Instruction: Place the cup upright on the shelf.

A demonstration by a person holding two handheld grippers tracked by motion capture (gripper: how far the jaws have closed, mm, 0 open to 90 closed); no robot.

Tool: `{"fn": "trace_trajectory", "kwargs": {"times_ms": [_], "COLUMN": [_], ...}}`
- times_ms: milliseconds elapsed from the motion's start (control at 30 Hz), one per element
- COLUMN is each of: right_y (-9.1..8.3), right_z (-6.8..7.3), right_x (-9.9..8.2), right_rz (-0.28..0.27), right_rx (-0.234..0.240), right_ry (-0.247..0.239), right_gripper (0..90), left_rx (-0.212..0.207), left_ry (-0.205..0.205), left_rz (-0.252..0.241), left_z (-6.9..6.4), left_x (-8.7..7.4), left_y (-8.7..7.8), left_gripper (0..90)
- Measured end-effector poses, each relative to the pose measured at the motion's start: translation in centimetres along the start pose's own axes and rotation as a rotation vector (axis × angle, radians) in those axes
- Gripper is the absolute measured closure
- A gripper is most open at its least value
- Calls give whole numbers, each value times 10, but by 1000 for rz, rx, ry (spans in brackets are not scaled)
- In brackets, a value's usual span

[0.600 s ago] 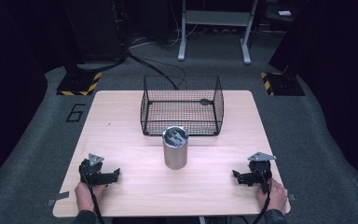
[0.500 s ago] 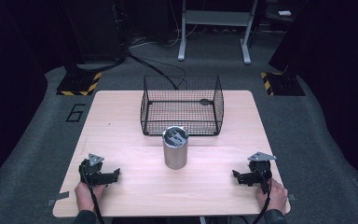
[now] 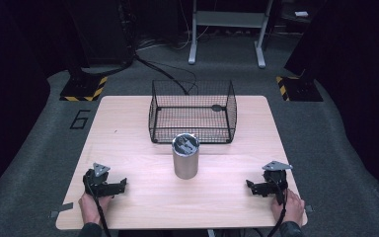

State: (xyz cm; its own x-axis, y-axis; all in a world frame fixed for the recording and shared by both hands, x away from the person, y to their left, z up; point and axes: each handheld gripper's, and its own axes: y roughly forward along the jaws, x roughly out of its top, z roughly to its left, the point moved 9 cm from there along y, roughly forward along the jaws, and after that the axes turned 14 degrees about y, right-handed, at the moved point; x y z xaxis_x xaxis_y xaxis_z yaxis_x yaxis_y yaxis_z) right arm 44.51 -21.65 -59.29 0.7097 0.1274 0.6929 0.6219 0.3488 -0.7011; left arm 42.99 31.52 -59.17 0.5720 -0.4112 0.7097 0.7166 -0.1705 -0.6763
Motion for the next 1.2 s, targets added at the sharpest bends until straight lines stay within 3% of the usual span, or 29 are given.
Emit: {"fn": "trace_trajectory", "kwargs": {"times_ms": [200, 967, 1167, 1200], "right_y": [0, 0, 0, 0], "right_z": [0, 0, 0, 0], "right_x": [0, 0, 0, 0], "right_rz": [-1, -7, 0, 0], "right_rx": [0, 1, 0, 0], "right_ry": [1, 1, 0, 0], "right_gripper": [0, 0, 0, 0], "left_rx": [-12, -103, -136, -156], "left_ry": [-13, 68, 93, 112], "left_rz": [-37, -122, -154, -149], "left_z": [-3, -37, -52, -57], "left_x": [4, 47, 63, 66], "left_y": [-6, -34, -38, -39], "left_gripper": [1, 1, 1, 1]}}
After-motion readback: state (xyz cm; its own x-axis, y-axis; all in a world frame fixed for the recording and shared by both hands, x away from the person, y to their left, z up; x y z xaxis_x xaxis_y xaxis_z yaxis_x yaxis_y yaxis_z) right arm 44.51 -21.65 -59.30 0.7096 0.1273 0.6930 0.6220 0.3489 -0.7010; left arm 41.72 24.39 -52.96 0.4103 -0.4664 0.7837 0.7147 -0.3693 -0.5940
